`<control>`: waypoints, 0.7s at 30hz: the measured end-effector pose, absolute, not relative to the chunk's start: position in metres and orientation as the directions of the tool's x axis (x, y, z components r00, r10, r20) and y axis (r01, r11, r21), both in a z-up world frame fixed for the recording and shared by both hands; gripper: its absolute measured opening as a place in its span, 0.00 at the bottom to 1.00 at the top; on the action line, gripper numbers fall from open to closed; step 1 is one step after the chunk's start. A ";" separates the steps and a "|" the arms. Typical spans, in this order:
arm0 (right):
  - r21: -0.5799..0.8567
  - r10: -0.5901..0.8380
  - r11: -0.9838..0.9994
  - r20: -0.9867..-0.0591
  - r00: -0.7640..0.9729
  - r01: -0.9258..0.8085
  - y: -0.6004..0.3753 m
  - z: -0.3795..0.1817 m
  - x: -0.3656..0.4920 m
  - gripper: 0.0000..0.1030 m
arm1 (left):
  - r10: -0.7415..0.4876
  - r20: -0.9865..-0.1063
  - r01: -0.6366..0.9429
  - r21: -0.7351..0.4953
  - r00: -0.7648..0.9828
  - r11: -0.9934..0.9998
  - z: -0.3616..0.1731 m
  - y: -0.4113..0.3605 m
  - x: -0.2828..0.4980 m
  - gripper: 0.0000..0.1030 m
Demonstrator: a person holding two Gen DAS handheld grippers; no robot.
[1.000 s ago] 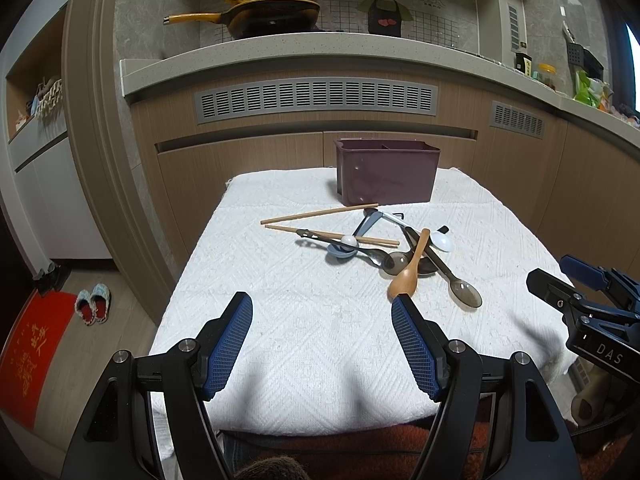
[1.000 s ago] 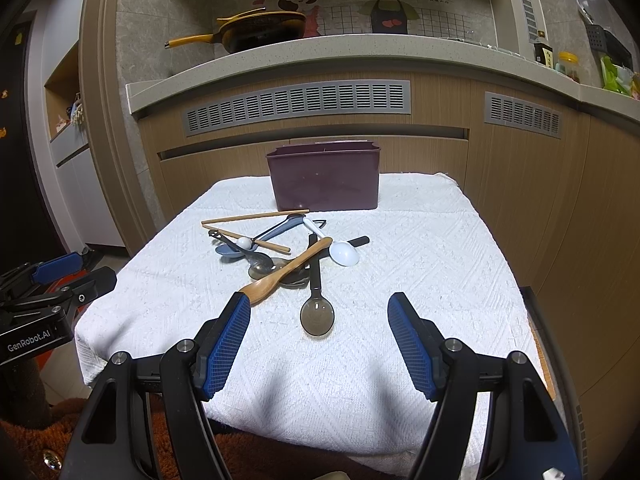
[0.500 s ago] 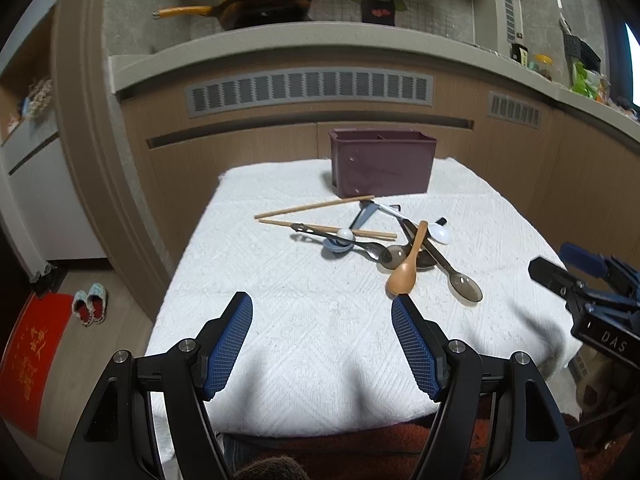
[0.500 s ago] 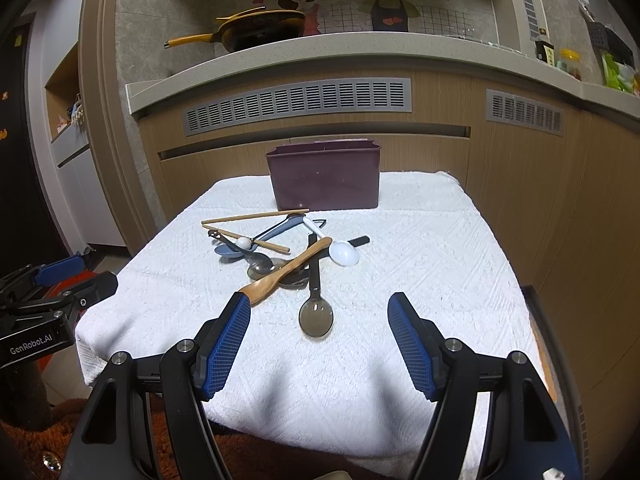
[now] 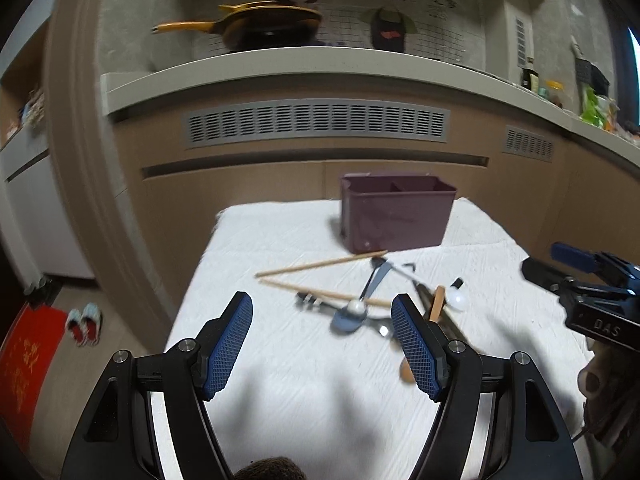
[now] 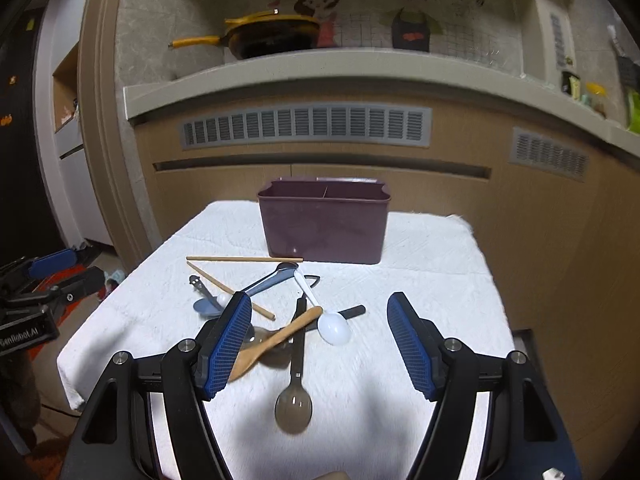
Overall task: Organize utensils
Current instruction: 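Grasp the dark translucent spoon by its handle with the right gripper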
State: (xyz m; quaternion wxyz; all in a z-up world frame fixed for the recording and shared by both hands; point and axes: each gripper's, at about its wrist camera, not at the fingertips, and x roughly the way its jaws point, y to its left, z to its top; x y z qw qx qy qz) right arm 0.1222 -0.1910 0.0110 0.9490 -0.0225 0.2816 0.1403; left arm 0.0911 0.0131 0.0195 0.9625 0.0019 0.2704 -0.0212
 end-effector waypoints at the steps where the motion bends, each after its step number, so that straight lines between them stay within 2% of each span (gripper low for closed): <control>1: 0.049 0.264 0.957 -0.556 0.788 -0.286 -0.191 0.010 0.128 0.66 | -0.055 -0.522 0.055 -0.015 0.851 0.998 0.019 0.013 0.100 0.70; 4: 0.043 0.253 0.957 -0.601 0.758 -0.285 -0.191 0.002 0.147 0.59 | -0.102 -0.556 0.072 -0.077 0.825 0.994 0.015 0.019 0.130 0.70; 13: 0.042 0.280 0.935 -0.697 0.660 -0.352 -0.184 -0.027 0.171 0.58 | -0.101 -0.619 -0.031 -0.198 0.779 0.980 -0.016 0.057 0.161 0.70; 17: 0.084 0.288 0.938 -0.728 0.622 -0.336 -0.184 -0.039 0.182 0.58 | -0.116 -0.645 -0.021 -0.201 0.755 0.979 -0.029 0.055 0.162 0.70; 21: 0.100 0.294 0.935 -0.757 0.584 -0.340 -0.178 -0.054 0.176 0.54 | -0.127 -0.650 -0.009 -0.201 0.749 0.980 -0.032 0.050 0.163 0.70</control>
